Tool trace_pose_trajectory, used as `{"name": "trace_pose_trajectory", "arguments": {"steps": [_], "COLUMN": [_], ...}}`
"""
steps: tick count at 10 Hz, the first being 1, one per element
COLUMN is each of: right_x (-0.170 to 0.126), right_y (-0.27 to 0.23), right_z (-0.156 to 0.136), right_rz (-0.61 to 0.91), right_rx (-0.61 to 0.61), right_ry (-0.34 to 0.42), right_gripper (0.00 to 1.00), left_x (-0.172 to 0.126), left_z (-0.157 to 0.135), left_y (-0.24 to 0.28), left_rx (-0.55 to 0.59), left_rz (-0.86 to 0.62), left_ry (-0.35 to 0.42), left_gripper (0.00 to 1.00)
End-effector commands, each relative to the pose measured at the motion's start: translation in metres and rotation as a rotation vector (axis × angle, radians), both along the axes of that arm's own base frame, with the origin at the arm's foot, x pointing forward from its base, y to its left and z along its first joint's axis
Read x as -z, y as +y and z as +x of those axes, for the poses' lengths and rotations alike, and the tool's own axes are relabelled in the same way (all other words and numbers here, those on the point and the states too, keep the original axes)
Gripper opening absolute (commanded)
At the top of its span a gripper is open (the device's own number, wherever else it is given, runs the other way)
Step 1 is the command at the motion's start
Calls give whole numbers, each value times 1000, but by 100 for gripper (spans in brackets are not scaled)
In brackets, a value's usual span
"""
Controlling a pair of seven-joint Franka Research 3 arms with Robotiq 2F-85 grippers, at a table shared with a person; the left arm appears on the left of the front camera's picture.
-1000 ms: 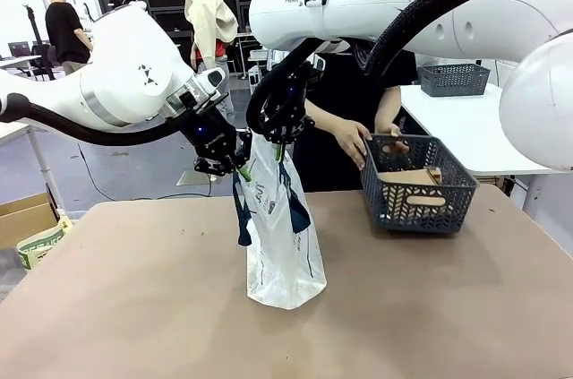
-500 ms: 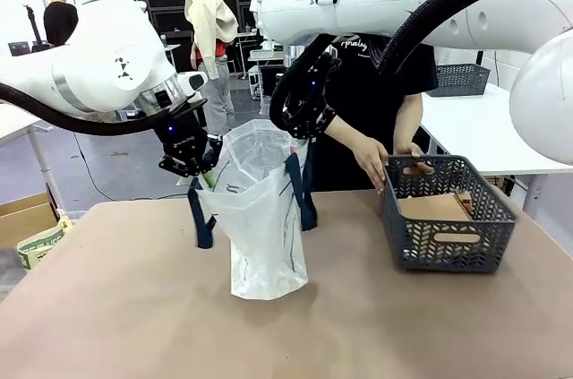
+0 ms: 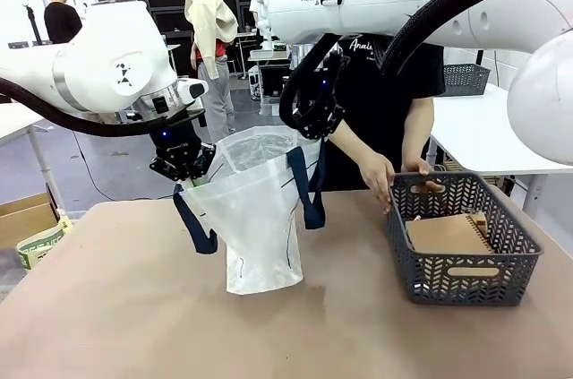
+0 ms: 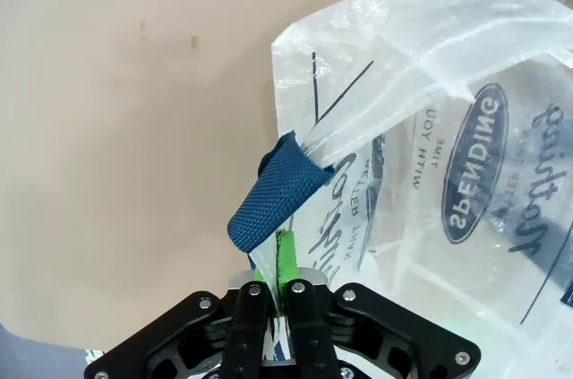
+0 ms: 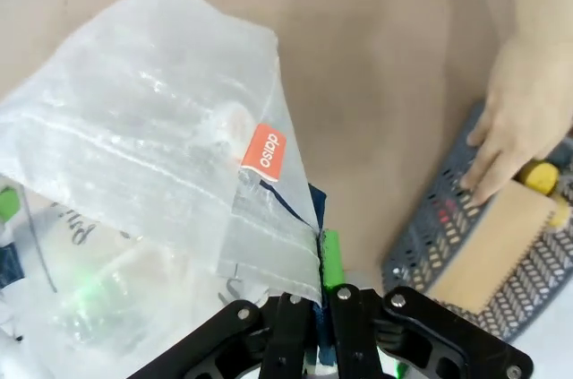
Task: Transfer purchased items from the store into the shopping bag.
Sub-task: Open the Reusable shopping bag in the center of the table.
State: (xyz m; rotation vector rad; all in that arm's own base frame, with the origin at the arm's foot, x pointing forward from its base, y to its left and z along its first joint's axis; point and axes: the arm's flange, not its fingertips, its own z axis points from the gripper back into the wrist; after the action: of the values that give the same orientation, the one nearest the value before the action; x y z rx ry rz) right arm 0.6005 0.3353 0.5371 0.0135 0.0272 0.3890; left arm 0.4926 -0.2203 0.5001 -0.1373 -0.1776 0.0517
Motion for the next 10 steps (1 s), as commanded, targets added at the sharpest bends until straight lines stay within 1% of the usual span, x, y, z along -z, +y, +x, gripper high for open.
{"name": "trace_pose_trajectory", "arguments": {"steps": [1, 2, 3, 4, 5, 6, 9, 10], "right_x": [-10, -8, -10, -9, -8, -5, -5, -3], "right_y": [-7, -9, -11, -13, -9, -11, -11, -11], "right_z": [15, 15, 16, 18, 15, 9, 9, 9], "right_rz": [16, 33, 89, 115, 124, 64, 64, 84], "right_rx": [-62, -133, -204, -240, -195, -181, -181, -197], "right_ry": [-1, 12, 23, 28, 28, 8, 8, 19], "right_gripper": [0, 0, 0, 0, 0, 0, 0, 0], "left_x": [-6, -6, -5, -5, -5, -2, -2, -2], "left_z": [2, 1, 2, 2, 1, -1, -1, -1], "left_y": [7, 5, 5, 2, -8, -4, -4, -6], "left_rx": [81, 128, 164, 150, 59, 135, 135, 127], "left_rz": [7, -30, -70, -97, -113, -58, -58, -79], "left_ry": [-12, 0, 25, 35, 53, 2, 2, 12], "left_gripper": [0, 0, 0, 0, 0, 0, 0, 0]}}
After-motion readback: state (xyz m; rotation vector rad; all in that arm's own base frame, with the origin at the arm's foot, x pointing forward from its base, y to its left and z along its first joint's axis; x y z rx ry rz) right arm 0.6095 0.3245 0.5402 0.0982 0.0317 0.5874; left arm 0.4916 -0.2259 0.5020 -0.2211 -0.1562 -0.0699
